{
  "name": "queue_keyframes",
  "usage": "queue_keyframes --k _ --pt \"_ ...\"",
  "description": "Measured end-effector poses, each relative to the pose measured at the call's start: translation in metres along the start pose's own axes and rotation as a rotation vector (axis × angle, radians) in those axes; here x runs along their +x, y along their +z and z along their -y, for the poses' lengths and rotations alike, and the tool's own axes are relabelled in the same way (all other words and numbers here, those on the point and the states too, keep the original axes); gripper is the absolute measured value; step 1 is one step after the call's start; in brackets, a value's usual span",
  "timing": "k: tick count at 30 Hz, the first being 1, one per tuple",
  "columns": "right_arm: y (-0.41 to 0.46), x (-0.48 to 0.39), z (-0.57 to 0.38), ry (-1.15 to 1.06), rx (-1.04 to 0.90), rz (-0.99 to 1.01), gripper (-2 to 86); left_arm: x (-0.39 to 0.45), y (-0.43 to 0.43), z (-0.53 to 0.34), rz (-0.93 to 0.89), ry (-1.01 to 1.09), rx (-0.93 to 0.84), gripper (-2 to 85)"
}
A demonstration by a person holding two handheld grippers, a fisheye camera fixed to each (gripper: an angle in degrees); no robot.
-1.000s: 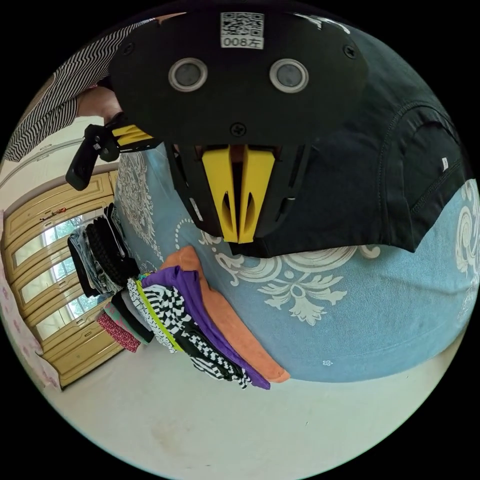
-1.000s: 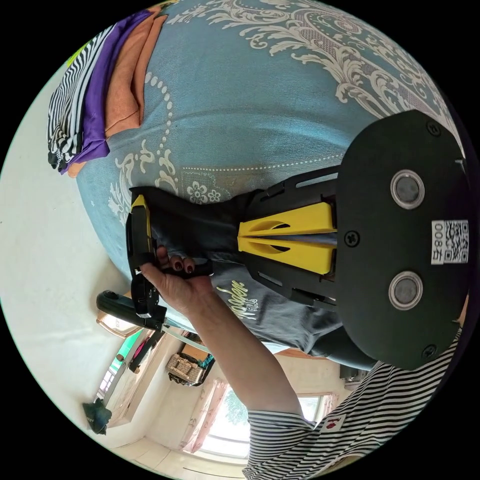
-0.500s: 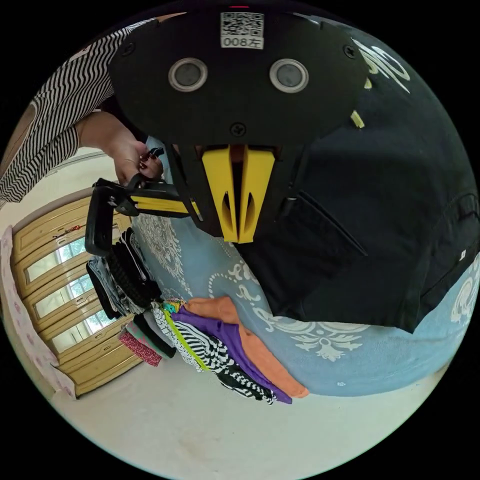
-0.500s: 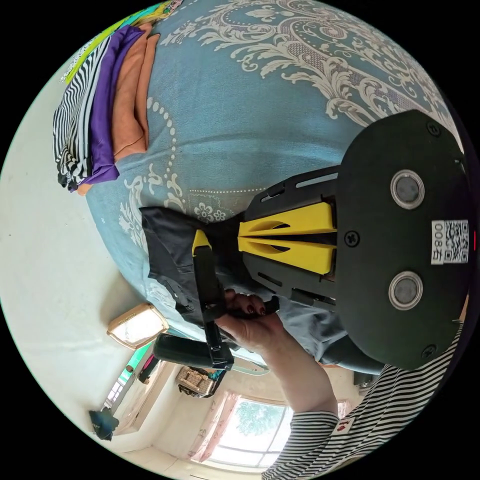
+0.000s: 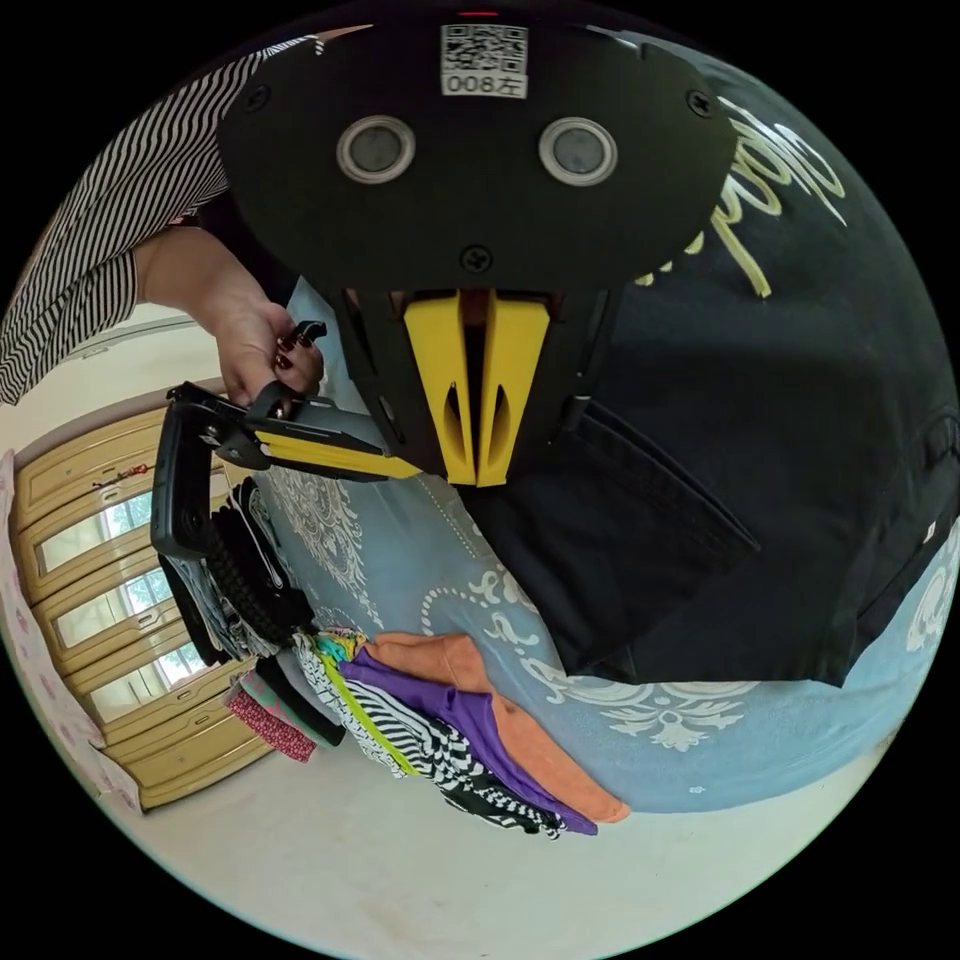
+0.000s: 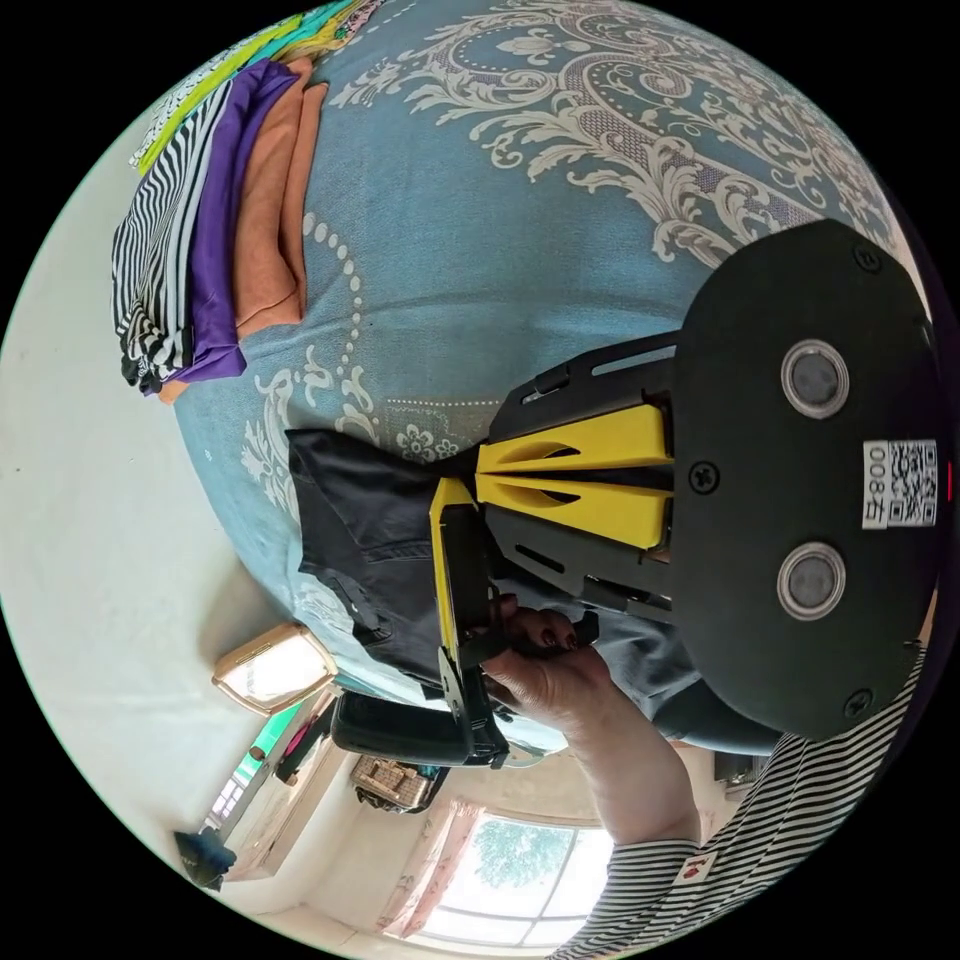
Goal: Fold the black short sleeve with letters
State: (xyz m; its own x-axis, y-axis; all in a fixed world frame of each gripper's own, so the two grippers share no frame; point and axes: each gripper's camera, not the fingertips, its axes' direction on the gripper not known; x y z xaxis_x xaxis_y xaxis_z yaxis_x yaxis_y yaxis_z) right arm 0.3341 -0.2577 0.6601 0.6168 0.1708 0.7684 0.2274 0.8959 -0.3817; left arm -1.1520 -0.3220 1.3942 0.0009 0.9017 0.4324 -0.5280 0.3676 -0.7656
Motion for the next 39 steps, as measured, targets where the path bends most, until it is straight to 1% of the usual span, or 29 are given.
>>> queue_keyframes --k 3,5,6,9,11,15,18,20,21,23,24,26,29,32,37,39 --pt "-0.001 -0.021 -0.001 -0.014 0.026 -0.001 0.1 0.006 -0.028 -0.016 0.033 -0.001 0.030 0.2" --pt "0.003 -0.034 0.001 -0.031 0.027 0.012 0.1 0.006 -0.034 -0.027 0.085 -0.009 -0.040 0.1" --pt "0.009 -0.043 0.003 -0.040 0.008 0.009 0.1 0.005 -0.037 -0.031 0.080 -0.003 -0.050 0.1" --pt "0.035 -0.060 0.008 -0.075 -0.070 -0.038 0.1 0.007 -0.071 -0.050 0.094 -0.024 -0.021 0.1" --pt "0.037 -0.070 0.011 -0.063 -0.082 -0.043 0.1 0.014 -0.109 -0.075 0.085 -0.008 0.026 0.1" --pt "0.034 -0.112 0.004 -0.106 -0.080 -0.079 0.1 0.018 -0.165 -0.133 0.068 -0.032 0.035 0.1" --pt "0.038 -0.149 -0.011 -0.146 -0.115 -0.081 0.1 0.016 -0.215 -0.198 0.063 -0.099 0.042 0.2" --pt "0.045 -0.174 -0.021 -0.179 -0.150 -0.081 0.1 0.006 -0.261 -0.253 0.071 -0.203 0.081 0.2" --pt "0.052 -0.191 -0.027 -0.200 -0.174 -0.089 0.1 0.003 -0.273 -0.267 0.070 -0.235 0.100 0.2" --pt "0.064 -0.217 -0.033 -0.229 -0.213 -0.087 0.1 -0.015 -0.324 -0.323 0.065 -0.366 0.194 0.3" --pt "0.073 -0.234 -0.036 -0.250 -0.234 -0.084 0.1 -0.020 -0.336 -0.336 0.063 -0.399 0.217 0.3" --pt "0.086 -0.262 -0.038 -0.289 -0.265 -0.092 0.1 -0.039 -0.382 -0.386 0.054 -0.506 0.318 0.6" --pt "0.111 -0.309 -0.037 -0.360 -0.315 -0.112 0.1 -0.058 -0.435 -0.440 0.058 -0.587 0.426 1.5" --pt "0.138 -0.355 -0.033 -0.427 -0.361 -0.136 0.2 -0.074 -0.478 -0.481 0.097 -0.630 0.485 2.6" --pt "0.201 -0.414 -0.035 -0.502 -0.500 -0.228 0.2 -0.096 -0.531 -0.527 0.187 -0.645 0.478 3.3" --pt "0.215 -0.439 -0.038 -0.543 -0.467 -0.295 0.2 -0.107 -0.547 -0.542 0.198 -0.649 0.477 3.5"
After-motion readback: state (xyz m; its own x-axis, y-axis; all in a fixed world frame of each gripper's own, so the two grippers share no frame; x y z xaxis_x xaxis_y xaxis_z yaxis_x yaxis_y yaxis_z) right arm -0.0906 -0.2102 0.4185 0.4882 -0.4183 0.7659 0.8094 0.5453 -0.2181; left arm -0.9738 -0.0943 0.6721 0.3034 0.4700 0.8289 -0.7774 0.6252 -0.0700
